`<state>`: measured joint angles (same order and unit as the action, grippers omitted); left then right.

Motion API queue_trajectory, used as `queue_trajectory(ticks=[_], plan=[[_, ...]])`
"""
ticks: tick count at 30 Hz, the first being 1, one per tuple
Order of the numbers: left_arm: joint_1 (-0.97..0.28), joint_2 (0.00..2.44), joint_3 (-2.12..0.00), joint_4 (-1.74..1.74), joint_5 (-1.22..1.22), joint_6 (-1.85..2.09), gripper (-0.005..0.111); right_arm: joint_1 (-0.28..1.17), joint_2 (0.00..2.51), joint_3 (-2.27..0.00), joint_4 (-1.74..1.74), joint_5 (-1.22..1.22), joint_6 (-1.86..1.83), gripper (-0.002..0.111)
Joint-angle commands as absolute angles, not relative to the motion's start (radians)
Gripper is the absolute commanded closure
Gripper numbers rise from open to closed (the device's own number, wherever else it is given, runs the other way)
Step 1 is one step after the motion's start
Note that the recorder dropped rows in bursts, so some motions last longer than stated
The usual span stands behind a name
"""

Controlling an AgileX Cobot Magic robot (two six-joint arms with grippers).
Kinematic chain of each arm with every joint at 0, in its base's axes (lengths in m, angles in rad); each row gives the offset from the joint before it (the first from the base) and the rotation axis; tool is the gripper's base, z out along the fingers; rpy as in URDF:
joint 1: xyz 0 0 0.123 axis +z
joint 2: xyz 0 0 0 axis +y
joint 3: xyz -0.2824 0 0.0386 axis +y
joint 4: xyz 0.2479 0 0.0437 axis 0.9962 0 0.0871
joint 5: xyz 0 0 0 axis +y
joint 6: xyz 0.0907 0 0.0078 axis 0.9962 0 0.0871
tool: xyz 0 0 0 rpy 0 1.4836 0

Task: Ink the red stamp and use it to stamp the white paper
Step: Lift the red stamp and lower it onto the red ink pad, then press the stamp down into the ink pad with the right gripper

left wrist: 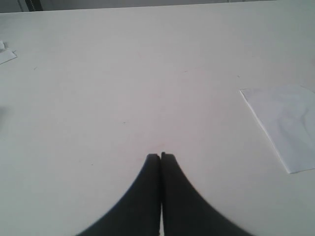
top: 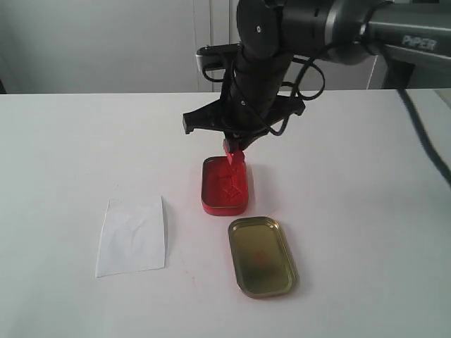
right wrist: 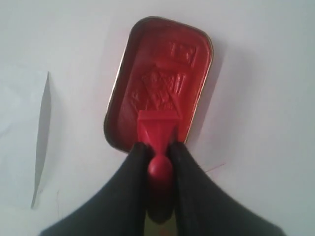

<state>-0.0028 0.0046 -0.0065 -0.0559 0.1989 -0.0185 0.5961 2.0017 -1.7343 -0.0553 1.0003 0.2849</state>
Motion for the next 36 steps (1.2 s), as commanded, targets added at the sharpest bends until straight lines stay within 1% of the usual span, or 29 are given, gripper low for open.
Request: queue_trajectory(ticks=[1, 11, 23, 29, 36], plan=[[-0.002, 0.000, 0.000, -0.060, 0.195, -0.019, 0.107, 0.586, 2.100, -1.836, -0.039, 1.054, 0.265, 0.108], [-0.002, 0.000, 0.000, -0.060, 0.195, -0.019, 0.107, 0.582, 2.247, -1.907, 0.009, 1.078, 0.239, 0.108], [-0.002, 0.000, 0.000, -0.060, 0.195, -0.019, 0.107, 0.575, 2.307, -1.923, 0.007, 1.053, 0.239, 0.108], [-0.002, 0.000, 0.000, -0.060, 0.195, -0.019, 0.107, 0.575, 2.366, -1.921, 0.007, 1.095, 0.239, 0.108], [-0.002, 0.000, 0.000, -0.060, 0.195, -0.019, 0.107, 0.575, 2.375, -1.919, 0.007, 1.096, 0.243, 0.108]])
